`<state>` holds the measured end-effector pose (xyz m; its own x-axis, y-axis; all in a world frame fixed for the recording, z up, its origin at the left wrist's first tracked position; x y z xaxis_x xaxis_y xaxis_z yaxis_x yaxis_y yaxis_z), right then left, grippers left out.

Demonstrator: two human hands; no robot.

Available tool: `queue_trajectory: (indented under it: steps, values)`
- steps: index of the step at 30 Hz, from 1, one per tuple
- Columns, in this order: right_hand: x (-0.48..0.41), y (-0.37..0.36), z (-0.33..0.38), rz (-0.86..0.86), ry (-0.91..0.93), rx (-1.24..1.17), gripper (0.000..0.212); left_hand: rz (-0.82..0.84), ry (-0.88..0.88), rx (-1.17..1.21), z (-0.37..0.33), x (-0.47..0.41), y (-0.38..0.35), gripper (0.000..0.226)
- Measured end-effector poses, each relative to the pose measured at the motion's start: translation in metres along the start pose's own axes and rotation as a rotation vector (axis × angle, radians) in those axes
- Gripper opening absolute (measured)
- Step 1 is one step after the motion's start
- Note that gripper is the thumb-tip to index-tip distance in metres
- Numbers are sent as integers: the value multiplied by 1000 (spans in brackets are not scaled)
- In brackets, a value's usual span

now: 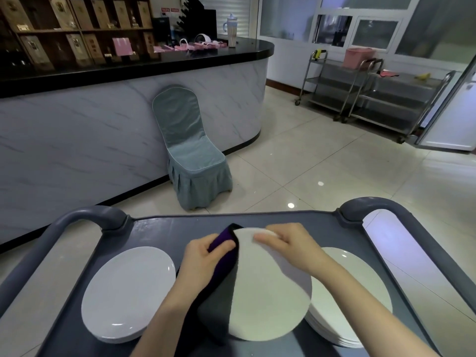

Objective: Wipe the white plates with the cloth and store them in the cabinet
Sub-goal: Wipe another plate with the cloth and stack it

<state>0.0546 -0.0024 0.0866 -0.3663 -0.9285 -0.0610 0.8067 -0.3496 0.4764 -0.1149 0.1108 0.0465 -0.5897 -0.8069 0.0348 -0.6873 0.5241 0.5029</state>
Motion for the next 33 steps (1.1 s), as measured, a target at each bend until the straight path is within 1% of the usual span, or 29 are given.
queue_trajectory:
  steps: [2,4,5,6,7,8,9,10,11,12,14,16,17,18,19,20,22,24,26,27,28,29,30,31,33]
  values:
    - [6,4,-9,-284,-76,-274,49,-144,185,191,18,9,-5,22]
    - [17,-9,-24,-575,-168,-625,47,-245,367,333,31,18,-16,29]
    - [20,-20,-33,-661,-212,-756,48,-278,426,377,33,20,-21,32]
    - [23,-29,-40,-685,-244,-816,49,-296,451,397,35,20,-22,32]
    - [25,-34,-47,-651,-271,-812,50,-295,447,403,35,18,-20,31]
    - [26,-32,-49,-582,-288,-765,48,-283,423,390,35,15,-16,30]
    - [25,-26,-47,-502,-269,-709,41,-268,385,367,35,12,-9,29]
    - [22,-18,-44,-430,-232,-633,29,-254,336,326,33,9,-2,28]
    - [18,-8,-37,-359,-185,-555,16,-239,277,261,31,5,4,27]
    - [13,1,-30,-284,-142,-472,10,-213,205,174,28,0,9,27]
    - [2,5,-14,-80,-86,-291,5,-100,41,-10,14,-9,10,26]
    - [-6,-5,-7,104,-48,-83,28,52,-98,-125,0,-13,4,23]
    - [-7,-10,-5,153,-38,-18,38,107,-133,-149,-3,-14,1,22]
    - [-7,-12,-6,158,-17,4,44,134,-140,-155,-4,-12,-1,22]
    - [-6,-11,-5,127,10,-8,47,128,-119,-144,-3,-10,-3,20]
    - [-5,-9,-7,66,24,-38,48,89,-78,-113,0,-8,-2,19]
    - [-1,-2,-12,-115,-5,-149,48,-47,51,16,11,-3,0,20]
    - [5,-7,-23,-365,-88,-408,50,-172,222,225,22,5,-4,21]
    - [18,-30,-30,-674,-184,-742,51,-268,391,426,28,15,-15,23]
    - [23,-43,-31,-823,-243,-886,51,-311,449,481,30,19,-22,23]
    - [27,-55,-34,-930,-285,-979,47,-346,488,513,30,22,-28,22]
    - [31,-63,-33,-985,-328,-1020,40,-365,513,541,30,24,-32,21]
    - [33,-67,-35,-984,-352,-1007,35,-369,532,566,30,25,-33,20]
    - [35,-68,-35,-937,-362,-964,32,-360,544,580,31,23,-30,20]
    - [38,-61,-40,-745,-308,-757,27,-334,553,572,37,17,-19,23]
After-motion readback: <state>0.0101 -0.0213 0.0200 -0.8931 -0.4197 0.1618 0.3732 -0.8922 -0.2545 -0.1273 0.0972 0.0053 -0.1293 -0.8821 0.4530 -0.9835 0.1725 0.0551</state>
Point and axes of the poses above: each hand's wrist, its own x-axis away from the middle knuckle, its own y-axis out of the back of the hand, z = x × y, the point moved 3 cm from there along -x, towards the middle knuckle, and after that the axes turned 14 degrees about -x, right-handed, at the moved point
